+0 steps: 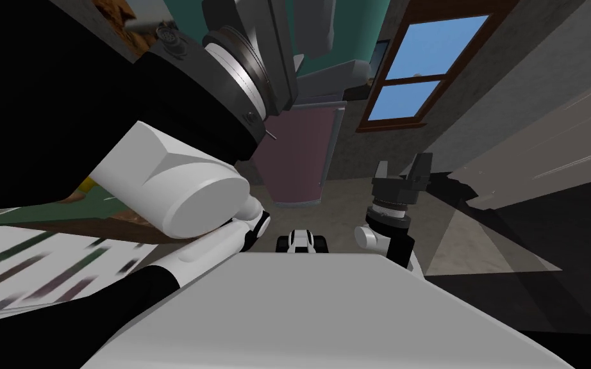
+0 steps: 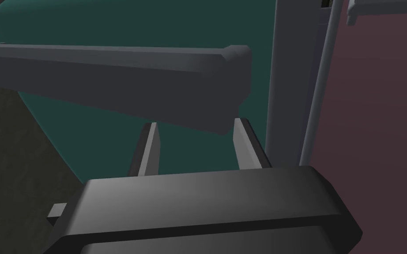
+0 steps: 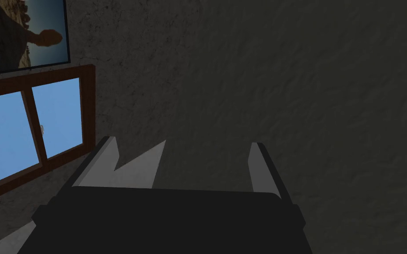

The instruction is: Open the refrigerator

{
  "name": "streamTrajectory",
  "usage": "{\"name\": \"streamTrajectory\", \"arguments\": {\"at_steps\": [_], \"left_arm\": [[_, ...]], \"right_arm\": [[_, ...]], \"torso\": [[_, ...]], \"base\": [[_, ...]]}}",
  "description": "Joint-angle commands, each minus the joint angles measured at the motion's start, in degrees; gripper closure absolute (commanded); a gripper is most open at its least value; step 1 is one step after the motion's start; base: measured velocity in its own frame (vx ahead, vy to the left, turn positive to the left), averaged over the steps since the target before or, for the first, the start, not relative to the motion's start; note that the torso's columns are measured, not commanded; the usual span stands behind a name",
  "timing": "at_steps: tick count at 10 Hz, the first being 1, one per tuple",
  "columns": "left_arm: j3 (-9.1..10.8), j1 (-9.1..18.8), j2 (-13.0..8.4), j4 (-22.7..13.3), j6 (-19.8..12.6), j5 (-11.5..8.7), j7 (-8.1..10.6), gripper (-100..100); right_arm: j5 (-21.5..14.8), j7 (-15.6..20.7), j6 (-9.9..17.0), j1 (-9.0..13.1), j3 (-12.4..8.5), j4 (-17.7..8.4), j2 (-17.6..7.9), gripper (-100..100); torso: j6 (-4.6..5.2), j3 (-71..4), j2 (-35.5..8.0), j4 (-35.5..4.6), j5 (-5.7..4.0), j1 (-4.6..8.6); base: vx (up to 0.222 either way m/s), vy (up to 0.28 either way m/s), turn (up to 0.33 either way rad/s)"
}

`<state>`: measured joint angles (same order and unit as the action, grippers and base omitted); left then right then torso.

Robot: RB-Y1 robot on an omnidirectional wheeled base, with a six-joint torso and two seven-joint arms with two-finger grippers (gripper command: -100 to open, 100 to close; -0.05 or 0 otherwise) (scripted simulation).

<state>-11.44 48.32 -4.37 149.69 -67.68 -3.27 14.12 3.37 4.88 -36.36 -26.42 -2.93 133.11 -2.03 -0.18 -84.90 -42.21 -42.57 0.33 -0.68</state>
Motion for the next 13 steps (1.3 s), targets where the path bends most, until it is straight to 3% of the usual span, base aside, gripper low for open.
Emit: {"name": "streamTrajectory", "arguments": {"at_steps": [1, 3, 7, 9, 13], "left_arm": [[-0.46, -0.05, -0.28, 0.08, 0.04, 0.06, 0.65, 100], [-3.02, 0.79, 0.90, 0.05, 0.10, 0.27, 2.27, 100], [-5.20, 1.87, 2.10, 0.08, 0.45, 0.68, 3.77, 100], [-7.37, 2.95, 3.30, 0.11, 0.79, 1.08, 5.28, 100], [-9.54, 4.03, 4.50, 0.14, 1.14, 1.49, 6.78, 100]], "right_arm": [[0.00, 0.00, 0.00, -0.01, 0.00, 0.00, 0.01, 0], [0.00, 0.00, -0.01, -0.02, 0.00, 0.01, 0.01, 0], [0.00, 0.00, 0.00, -0.02, 0.00, 0.00, 0.00, 0], [0.00, 0.00, 0.00, -0.02, 0.00, 0.00, 0.00, 0], [0.00, 0.00, 0.00, -0.02, 0.00, 0.00, 0.00, 0]], "torso": [[-0.07, 0.00, -0.01, -0.02, 0.05, 0.02], [0.12, -0.14, 0.22, 0.05, -0.24, 0.50], [-0.07, -0.13, 0.09, 0.07, 0.16, -0.21], [-0.11, -0.32, 0.38, 0.21, 0.22, -0.32], [-0.02, -0.42, 0.49, 0.23, 0.07, 0.09]], "base": [[-0.063, 0.094, -0.032], [-0.050, 0.214, -0.077], [-0.022, 0.263, -0.062], [-0.039, 0.297, -0.062], [-0.033, 0.245, -0.051]]}}
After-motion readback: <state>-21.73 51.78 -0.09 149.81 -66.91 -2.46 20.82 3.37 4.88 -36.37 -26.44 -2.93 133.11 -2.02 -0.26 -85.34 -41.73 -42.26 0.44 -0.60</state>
